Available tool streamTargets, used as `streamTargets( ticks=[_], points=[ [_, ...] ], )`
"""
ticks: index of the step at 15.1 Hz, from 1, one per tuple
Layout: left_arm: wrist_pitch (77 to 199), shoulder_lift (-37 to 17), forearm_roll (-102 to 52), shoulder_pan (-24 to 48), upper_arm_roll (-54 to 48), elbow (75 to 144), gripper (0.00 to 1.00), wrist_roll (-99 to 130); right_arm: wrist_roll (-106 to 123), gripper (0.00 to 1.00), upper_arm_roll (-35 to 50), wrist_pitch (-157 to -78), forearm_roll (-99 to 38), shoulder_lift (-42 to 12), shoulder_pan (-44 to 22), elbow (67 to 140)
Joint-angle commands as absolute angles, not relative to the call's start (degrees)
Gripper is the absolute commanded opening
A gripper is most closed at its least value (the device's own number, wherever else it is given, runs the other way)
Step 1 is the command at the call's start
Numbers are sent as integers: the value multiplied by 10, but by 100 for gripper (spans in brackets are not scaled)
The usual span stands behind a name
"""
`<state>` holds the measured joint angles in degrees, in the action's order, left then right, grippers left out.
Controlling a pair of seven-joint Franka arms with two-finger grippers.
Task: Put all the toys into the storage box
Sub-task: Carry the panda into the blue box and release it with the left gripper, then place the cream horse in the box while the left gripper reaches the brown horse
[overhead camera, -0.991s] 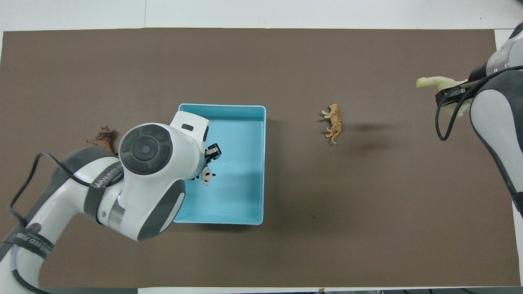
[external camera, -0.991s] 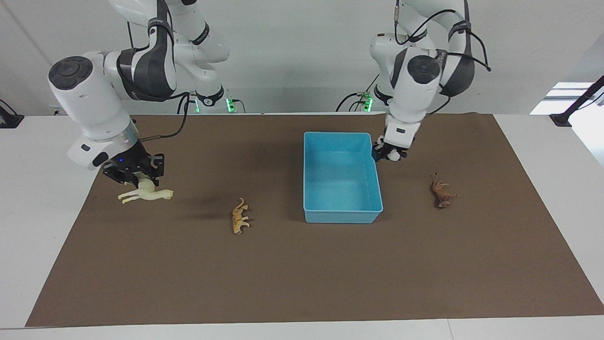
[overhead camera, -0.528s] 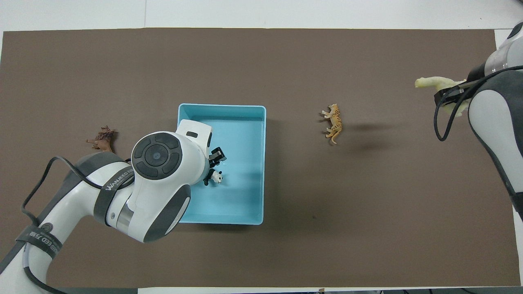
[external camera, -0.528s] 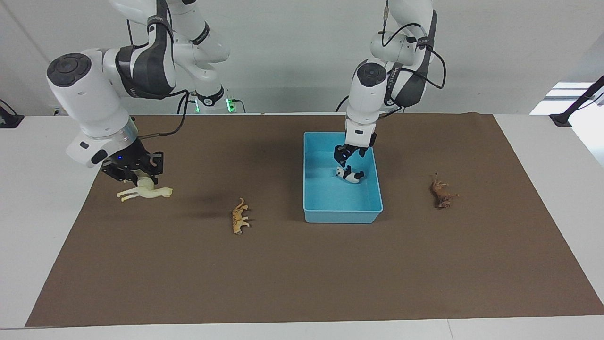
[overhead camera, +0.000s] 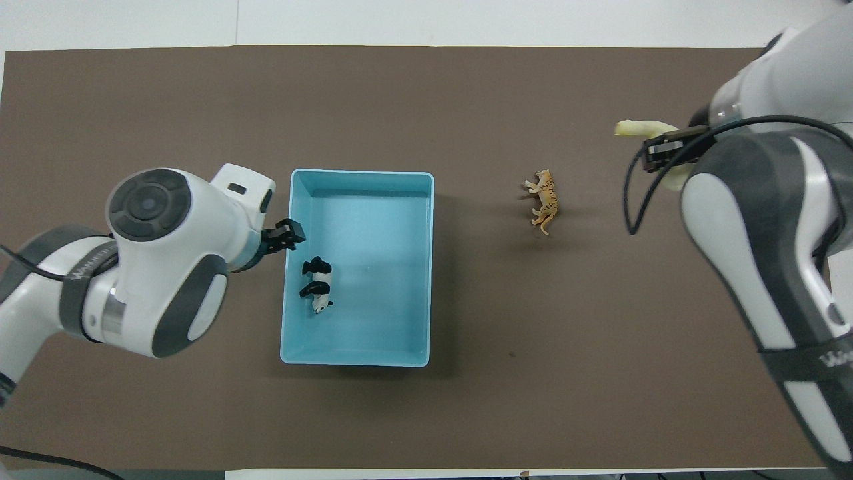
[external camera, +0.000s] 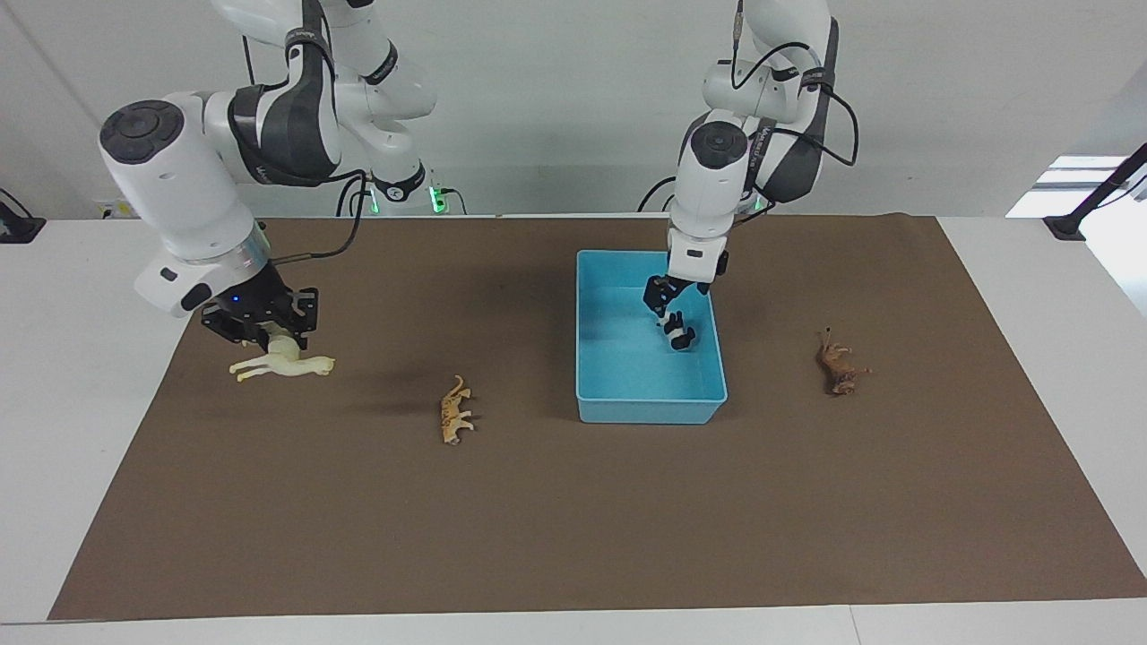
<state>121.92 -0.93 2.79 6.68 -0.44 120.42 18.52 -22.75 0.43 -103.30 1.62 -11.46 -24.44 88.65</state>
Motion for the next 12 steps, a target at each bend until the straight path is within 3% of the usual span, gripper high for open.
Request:
streamTargets(
  ticks=[1, 4, 6, 10, 11, 12],
  points=[
    [1271, -39, 48, 27, -11, 1209, 100, 100, -321, 0, 0, -1053, 17, -183, -313, 832],
    [1347, -69, 81, -33, -12, 1216, 100, 33, -390, 0, -2, -1105, 23, -240, -377, 828],
    [1383, -86, 81, -37, -12, 1216, 100, 26, -428, 0, -4, -1125, 38, -302, -419, 786],
    [1397, -106, 81, -43, -12, 1222, 100, 30, -475, 0, -4, -1155, 49, -326, -447, 787],
    [1400, -108, 81, -42, -12, 1223, 100, 31, -496, 8, -3, -1155, 51, -326, -448, 788],
    [1400, -110, 81, -42, -12, 1227, 100, 28, -511, 87, -3, -1149, 51, -325, -448, 787]
  ],
)
